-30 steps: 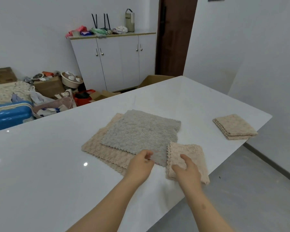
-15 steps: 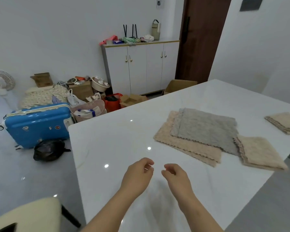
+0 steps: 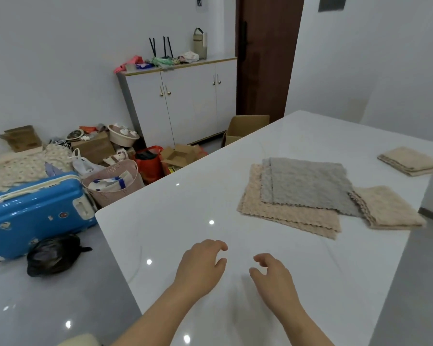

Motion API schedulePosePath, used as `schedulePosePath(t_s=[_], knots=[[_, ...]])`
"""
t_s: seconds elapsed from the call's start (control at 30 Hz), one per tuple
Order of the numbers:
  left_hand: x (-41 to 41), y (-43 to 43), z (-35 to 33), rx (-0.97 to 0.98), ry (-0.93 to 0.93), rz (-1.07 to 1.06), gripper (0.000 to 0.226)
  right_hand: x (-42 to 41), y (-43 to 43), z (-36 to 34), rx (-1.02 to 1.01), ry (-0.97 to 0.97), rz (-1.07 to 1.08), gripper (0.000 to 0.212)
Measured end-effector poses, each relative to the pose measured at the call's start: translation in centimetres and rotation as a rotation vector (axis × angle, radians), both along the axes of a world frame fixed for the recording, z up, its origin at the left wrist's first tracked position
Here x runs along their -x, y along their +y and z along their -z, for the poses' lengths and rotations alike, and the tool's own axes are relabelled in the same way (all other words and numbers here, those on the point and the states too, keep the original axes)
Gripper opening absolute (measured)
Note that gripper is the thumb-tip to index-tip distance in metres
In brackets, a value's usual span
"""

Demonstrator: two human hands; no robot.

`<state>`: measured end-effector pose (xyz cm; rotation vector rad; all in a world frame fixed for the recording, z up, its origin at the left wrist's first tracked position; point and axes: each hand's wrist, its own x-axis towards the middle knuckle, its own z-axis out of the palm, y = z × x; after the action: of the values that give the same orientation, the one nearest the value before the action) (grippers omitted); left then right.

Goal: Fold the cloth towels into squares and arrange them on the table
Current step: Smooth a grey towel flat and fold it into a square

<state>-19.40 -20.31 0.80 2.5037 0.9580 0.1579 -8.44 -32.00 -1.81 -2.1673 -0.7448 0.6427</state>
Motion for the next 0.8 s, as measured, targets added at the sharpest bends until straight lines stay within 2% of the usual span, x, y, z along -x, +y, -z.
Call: schedulePosePath(t_s=[0.2,0.4,0.6,0.8], knots=[[-3.1,4.2,0.9,-0.024,0.064,0.112,0.035,-2.4,2.9,0.6,0.099,-0.121,0.031,0.038],[-8.4,10.2,2.5,-0.023,0.056,0.331,0.037,-5.4,7.2,1.7,0.136,-0.156,0.219,0.038],[-14.6,16.5,2.9,0.0,-0.036,0.563,0.036,-8.5,12.6,2.5,0.117,-0.135,0.467,0.037],[-22.2,16.6,4.4,-0.068,-0.198,0.759,0.033,-12.3,13.7,4.1,0.117,-0.244,0.695,0.032]])
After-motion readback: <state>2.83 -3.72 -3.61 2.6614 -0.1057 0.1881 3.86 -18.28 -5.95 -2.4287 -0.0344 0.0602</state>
